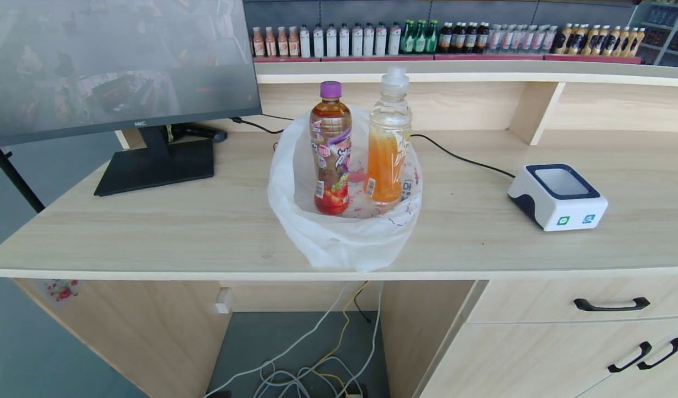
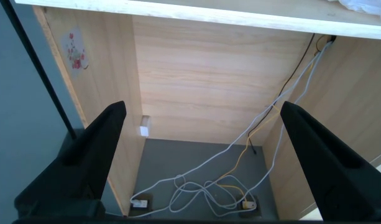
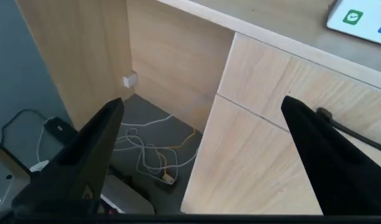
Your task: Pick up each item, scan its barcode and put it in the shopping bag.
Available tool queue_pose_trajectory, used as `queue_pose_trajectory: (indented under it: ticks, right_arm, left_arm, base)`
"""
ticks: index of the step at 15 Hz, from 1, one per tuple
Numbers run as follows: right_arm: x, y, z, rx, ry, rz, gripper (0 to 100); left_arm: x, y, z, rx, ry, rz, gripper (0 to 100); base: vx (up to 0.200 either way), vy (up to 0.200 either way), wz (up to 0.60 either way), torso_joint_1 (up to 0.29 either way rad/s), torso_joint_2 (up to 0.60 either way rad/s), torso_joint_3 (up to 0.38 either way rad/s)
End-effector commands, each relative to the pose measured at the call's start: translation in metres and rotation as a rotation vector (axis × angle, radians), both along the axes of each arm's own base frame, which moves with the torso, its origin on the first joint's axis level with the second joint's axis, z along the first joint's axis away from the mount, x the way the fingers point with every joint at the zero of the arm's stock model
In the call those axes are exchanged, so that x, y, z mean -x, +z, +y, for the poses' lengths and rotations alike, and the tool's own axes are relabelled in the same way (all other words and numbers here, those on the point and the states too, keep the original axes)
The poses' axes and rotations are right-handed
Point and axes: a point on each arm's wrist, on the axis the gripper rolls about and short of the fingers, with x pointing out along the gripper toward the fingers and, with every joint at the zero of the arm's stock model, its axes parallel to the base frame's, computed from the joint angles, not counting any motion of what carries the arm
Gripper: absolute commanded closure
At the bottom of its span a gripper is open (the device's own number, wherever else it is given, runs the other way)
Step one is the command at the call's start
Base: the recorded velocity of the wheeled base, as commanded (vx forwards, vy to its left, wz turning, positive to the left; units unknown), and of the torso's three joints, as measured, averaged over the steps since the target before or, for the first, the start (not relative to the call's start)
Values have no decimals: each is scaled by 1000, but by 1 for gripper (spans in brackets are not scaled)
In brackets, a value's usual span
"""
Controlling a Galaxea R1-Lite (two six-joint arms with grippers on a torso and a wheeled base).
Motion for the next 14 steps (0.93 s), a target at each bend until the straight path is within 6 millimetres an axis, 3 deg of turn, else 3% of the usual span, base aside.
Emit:
queue_pose_trajectory:
  ticks: [1, 6, 12, 14]
  right_arm:
    - [7, -5, -4, -47, -1, -75, 0]
    - [6, -5, -6, -145, -185, -10, 0]
    - [-12, -2, 4, -20, -325, 201, 0]
    - [-13, -2, 3, -23, -492, 212, 0]
  left_arm:
    - [0, 0, 0, 0, 0, 0, 0]
    - [0, 0, 0, 0, 0, 0, 0]
    - [0, 0, 0, 0, 0, 0, 0]
    - [0, 0, 0, 0, 0, 0, 0]
  base:
    - [0, 0, 0, 0, 0, 0]
    - [0, 0, 0, 0, 0, 0]
    - [0, 0, 0, 0, 0, 0]
    - [0, 0, 0, 0, 0, 0]
